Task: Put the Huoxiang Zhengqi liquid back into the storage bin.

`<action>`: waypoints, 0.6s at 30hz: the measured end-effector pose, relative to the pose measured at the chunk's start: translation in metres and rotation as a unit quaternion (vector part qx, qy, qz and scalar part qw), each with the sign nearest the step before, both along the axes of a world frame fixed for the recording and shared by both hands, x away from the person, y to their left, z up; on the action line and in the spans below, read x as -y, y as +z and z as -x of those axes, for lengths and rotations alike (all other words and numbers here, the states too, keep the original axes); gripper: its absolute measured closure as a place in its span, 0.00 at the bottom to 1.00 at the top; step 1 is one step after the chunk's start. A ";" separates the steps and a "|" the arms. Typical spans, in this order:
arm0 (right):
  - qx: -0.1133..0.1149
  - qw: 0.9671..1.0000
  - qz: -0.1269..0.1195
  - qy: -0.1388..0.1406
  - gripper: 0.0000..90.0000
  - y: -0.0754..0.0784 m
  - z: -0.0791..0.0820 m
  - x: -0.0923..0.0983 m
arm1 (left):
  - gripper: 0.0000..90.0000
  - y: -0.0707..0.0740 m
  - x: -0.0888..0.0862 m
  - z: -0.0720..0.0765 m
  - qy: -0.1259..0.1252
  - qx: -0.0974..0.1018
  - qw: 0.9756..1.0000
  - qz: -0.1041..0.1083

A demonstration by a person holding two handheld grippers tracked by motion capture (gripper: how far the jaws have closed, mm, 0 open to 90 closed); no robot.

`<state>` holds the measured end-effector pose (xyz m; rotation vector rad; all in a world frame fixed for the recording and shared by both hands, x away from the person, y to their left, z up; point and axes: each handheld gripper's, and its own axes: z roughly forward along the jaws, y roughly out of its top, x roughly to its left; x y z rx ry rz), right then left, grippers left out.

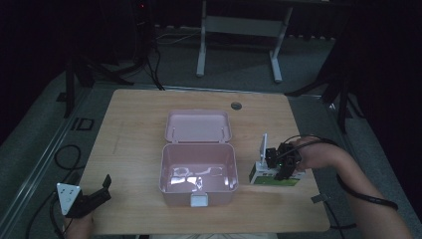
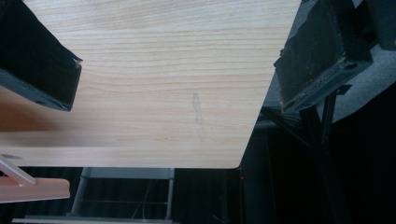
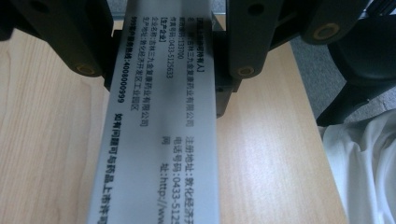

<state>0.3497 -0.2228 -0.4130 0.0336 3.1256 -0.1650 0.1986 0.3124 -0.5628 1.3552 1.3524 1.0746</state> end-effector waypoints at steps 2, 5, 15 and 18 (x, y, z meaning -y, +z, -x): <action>0.001 1.000 0.001 -0.002 0.70 -0.001 0.005 0.001 | 0.00 0.000 0.000 0.000 0.000 0.000 1.000 0.000; -0.001 1.000 0.000 -0.003 0.70 -0.002 0.012 0.003 | 0.00 0.000 0.000 0.000 0.001 -0.001 1.000 0.000; 0.001 1.000 0.014 -0.003 0.70 0.021 0.024 -0.005 | 0.00 0.000 0.000 -0.001 0.003 -0.002 1.000 0.000; 0.007 1.000 0.022 -0.003 0.70 0.031 0.024 -0.011 | 0.00 0.000 0.000 0.000 0.002 -0.001 1.000 0.000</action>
